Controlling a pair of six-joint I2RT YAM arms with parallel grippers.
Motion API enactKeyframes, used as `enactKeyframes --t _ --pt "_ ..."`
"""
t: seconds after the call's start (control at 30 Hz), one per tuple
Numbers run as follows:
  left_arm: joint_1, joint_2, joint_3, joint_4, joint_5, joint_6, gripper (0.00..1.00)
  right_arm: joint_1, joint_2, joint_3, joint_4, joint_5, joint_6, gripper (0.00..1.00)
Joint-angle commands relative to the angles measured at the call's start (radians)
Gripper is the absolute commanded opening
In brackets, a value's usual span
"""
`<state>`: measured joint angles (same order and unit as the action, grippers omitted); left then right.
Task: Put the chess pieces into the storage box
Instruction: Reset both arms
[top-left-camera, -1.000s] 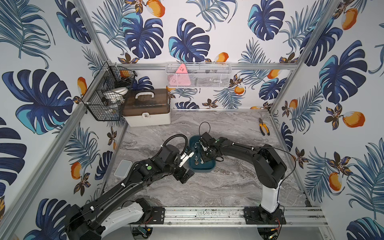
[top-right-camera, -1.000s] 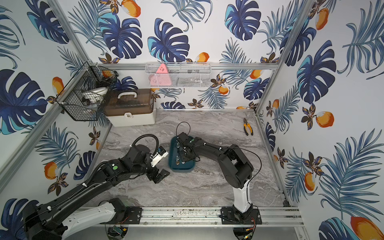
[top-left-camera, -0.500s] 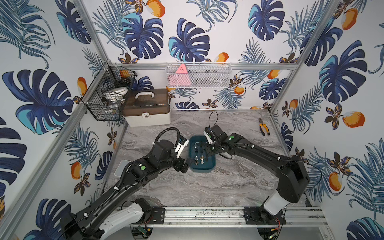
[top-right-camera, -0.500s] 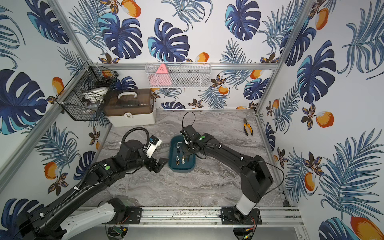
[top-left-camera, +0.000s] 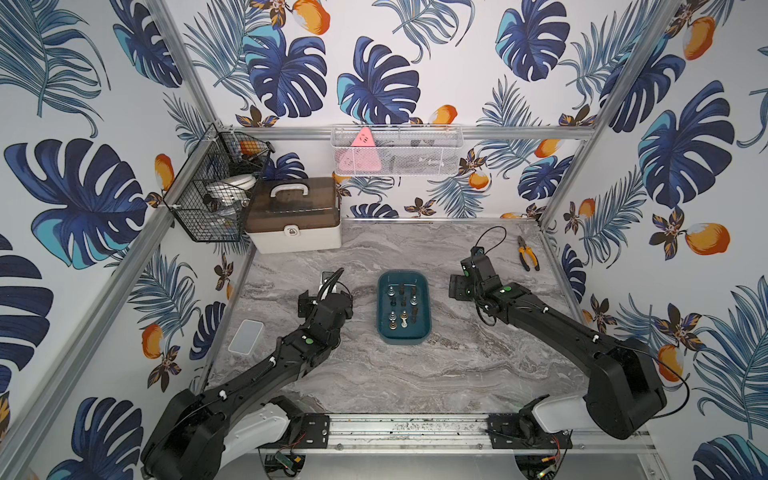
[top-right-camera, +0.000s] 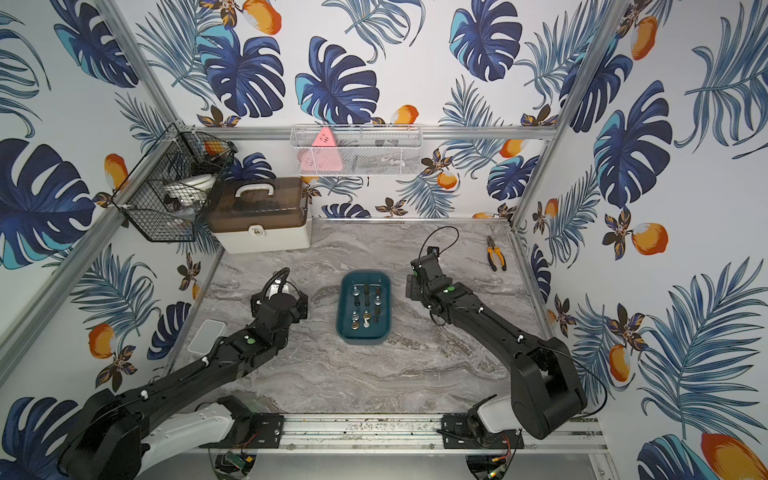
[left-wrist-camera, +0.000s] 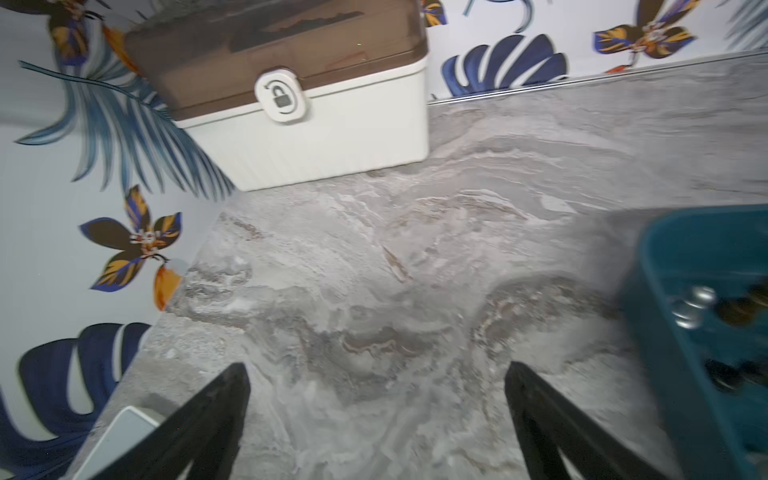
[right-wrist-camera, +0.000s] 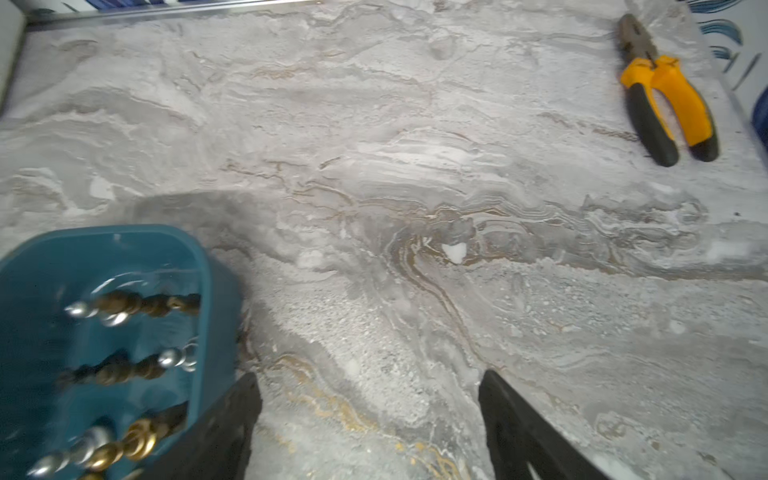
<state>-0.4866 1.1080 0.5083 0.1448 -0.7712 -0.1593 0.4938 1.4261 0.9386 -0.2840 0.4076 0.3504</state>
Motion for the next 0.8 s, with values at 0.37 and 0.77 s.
enactKeyframes --t 0.37,0.77 --pt "0.284 0.309 -0.177 0.691 0.21 0.1 0.99 -0.079 0.043 -0.374 0.728 0.364 -0.338 0.97" --pt "0.322 0.623 -0.327 1.357 0.383 0.2 0.99 -0.123 0.233 -0.558 1.378 0.275 -0.505 0.97"
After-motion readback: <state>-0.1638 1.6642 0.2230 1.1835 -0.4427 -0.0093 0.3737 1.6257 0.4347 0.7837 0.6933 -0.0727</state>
